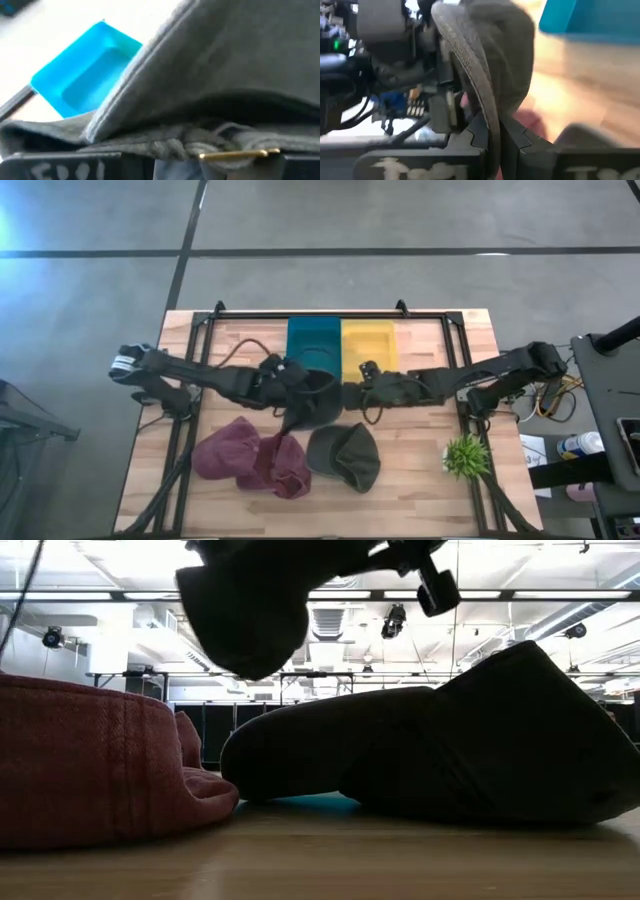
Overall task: Pick & Place hat
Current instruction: Put the right gray cap into the yellow bin, then put the gray cap into the yellow bin
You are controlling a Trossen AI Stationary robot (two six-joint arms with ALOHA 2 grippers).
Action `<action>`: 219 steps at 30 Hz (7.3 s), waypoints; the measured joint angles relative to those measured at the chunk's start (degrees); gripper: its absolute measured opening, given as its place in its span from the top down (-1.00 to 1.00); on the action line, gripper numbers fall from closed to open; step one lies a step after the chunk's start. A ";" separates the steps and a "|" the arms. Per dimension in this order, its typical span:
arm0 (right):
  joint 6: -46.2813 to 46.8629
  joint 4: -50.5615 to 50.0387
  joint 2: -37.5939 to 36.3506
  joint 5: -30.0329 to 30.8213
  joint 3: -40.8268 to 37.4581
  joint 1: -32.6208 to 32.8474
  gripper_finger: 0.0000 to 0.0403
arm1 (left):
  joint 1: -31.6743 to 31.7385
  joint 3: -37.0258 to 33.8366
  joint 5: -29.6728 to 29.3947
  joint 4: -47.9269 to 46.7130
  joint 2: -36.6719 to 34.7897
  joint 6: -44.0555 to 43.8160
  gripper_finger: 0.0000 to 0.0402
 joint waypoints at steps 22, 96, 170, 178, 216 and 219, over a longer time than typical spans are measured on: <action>-7.02 5.01 1.25 2.85 -1.61 0.60 0.94 | -2.95 1.55 4.68 -13.87 -15.09 -7.09 0.41; -62.01 -50.82 -12.19 39.65 -2.10 -0.29 0.94 | -5.69 -5.16 -1.97 -18.61 -18.11 -11.28 0.41; -75.56 -56.55 9.79 -13.11 13.97 -5.59 0.20 | -8.44 -14.74 20.41 0.83 -17.67 5.49 0.41; -63.89 -50.29 10.77 -9.42 13.97 5.89 0.20 | -8.31 -22.76 28.07 14.73 -15.26 24.39 0.41; -6.17 -50.88 12.22 9.64 13.99 39.73 0.20 | -18.54 9.23 28.58 9.53 22.78 28.69 0.41; -5.74 -50.87 12.25 10.58 13.99 40.41 0.20 | -19.55 11.22 25.36 7.77 22.78 26.62 0.41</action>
